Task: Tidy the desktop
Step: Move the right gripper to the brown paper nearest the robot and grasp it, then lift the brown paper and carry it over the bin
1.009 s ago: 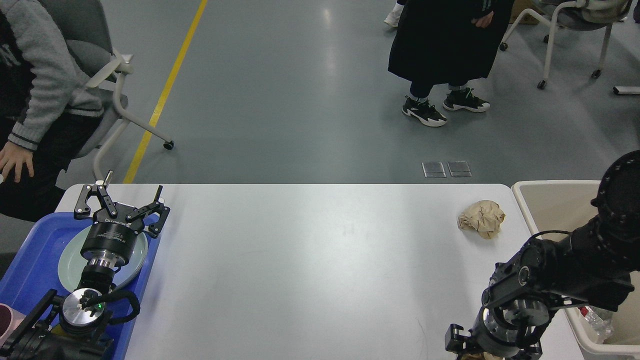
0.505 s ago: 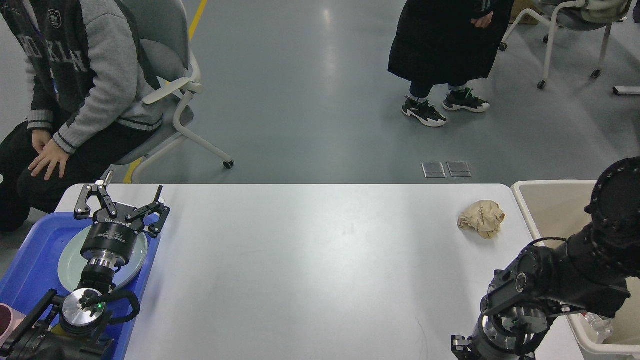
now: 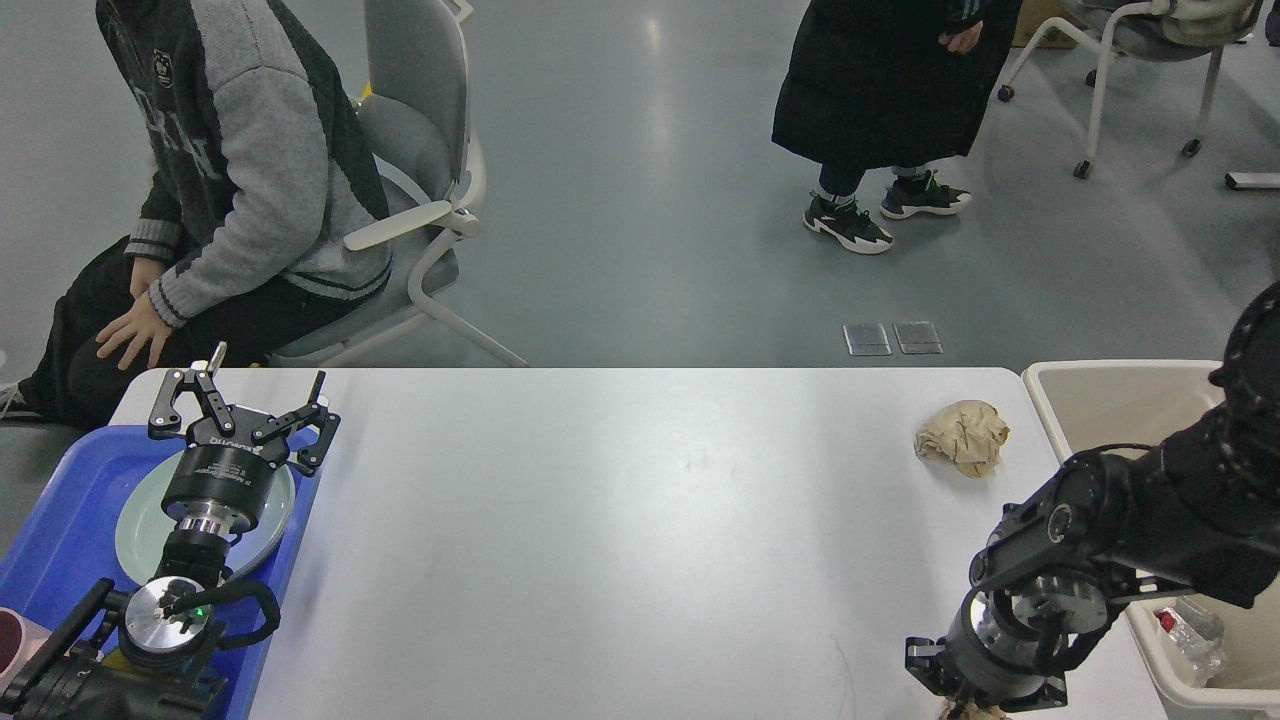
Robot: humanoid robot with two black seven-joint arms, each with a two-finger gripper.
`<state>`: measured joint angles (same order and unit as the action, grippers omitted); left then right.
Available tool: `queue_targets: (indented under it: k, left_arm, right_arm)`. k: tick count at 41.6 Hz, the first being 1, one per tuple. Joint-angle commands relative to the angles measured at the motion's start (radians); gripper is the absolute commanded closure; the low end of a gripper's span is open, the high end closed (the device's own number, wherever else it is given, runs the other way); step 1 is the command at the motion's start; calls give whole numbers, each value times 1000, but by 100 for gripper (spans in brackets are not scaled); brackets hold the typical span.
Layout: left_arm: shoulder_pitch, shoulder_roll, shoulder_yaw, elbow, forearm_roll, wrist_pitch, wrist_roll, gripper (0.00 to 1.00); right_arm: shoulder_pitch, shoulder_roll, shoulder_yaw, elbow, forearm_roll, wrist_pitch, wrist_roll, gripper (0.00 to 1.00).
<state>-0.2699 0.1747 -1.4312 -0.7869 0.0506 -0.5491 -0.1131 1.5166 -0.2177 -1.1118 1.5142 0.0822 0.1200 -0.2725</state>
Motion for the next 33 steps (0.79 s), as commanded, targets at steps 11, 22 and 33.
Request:
queue_targets:
  k: [11,22,33]
  left_arm:
    - [0,0,0,0,0,0,0,4]
    - [0,0,0,0,0,1,1,4]
    - [0,0,0,0,0,0,0,4]
  right_arm:
    - [500,-63,-14,93,97,452,4,100]
    - [879,-104,-77,166,140,495,4,100]
    - [904,-106,-121,155,143,472,2,100]
